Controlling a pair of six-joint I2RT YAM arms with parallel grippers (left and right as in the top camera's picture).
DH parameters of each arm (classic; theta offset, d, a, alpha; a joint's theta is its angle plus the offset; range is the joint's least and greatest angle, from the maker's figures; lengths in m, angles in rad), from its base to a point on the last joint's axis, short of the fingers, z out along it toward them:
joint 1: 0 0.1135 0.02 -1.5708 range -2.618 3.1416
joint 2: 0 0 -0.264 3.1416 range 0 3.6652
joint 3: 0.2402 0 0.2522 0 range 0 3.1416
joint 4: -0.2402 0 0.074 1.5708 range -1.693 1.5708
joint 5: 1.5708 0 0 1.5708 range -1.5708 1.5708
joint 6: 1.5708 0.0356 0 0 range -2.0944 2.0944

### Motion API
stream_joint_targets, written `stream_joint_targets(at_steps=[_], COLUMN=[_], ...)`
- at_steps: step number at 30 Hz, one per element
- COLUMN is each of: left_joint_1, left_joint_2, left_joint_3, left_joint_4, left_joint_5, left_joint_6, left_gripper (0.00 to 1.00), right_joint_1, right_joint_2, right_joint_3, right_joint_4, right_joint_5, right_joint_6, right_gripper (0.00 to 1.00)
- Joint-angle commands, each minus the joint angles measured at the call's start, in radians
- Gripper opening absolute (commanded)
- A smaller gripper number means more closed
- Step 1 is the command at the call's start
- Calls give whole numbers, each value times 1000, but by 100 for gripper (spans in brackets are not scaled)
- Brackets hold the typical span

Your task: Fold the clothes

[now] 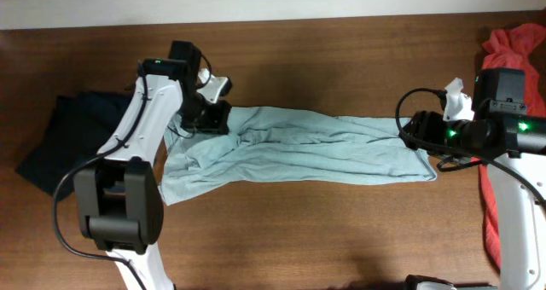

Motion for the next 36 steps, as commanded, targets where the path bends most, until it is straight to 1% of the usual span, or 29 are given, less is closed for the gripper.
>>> stream_joint_targets(at_steps=[1,6,11,18,20,22,24,26,27,29,30,32,36], left_joint_1=[-45,-108,-155,-159,-159,-159,-159,-158,-158,-158,-156,-150,-132], left_joint_2=[-10,-10,-10,-10,-10,-10,-10,-10,-10,-10,-10,-10,0], left_joint_3=[7,7,7,7,7,7,7,7,7,6,2,-15,-96], left_joint_4=[-41,-111,-160,-202,-204,-203,-204,-201,-196,-176,-161,-120,-9], left_joint_5=[84,79,13,-70,-78,-84,-125,-219,-275,-405,-439,-437,-438], left_joint_6=[-10,-10,-11,-18,-18,-18,-23,-51,-68,-112,-127,-130,-132], left_gripper=[1,0,1,0,4,5,5,5,7,20,23,30,32], right_joint_1=[6,6,6,6,6,6,6,6,6,6,6,6,6], right_joint_2=[-11,-11,-11,-11,-11,-11,-11,-11,-11,-11,-11,-11,-11], right_joint_3=[0,0,0,0,0,0,0,0,0,0,0,0,0], right_joint_4=[0,5,6,8,8,8,8,8,8,8,8,8,8], right_joint_5=[-8,-8,-8,10,16,17,17,17,17,17,17,17,17], right_joint_6=[0,0,0,0,0,0,0,0,0,0,0,0,0], right_gripper=[65,65,65,65,65,65,65,66,66,66,66,66,66])
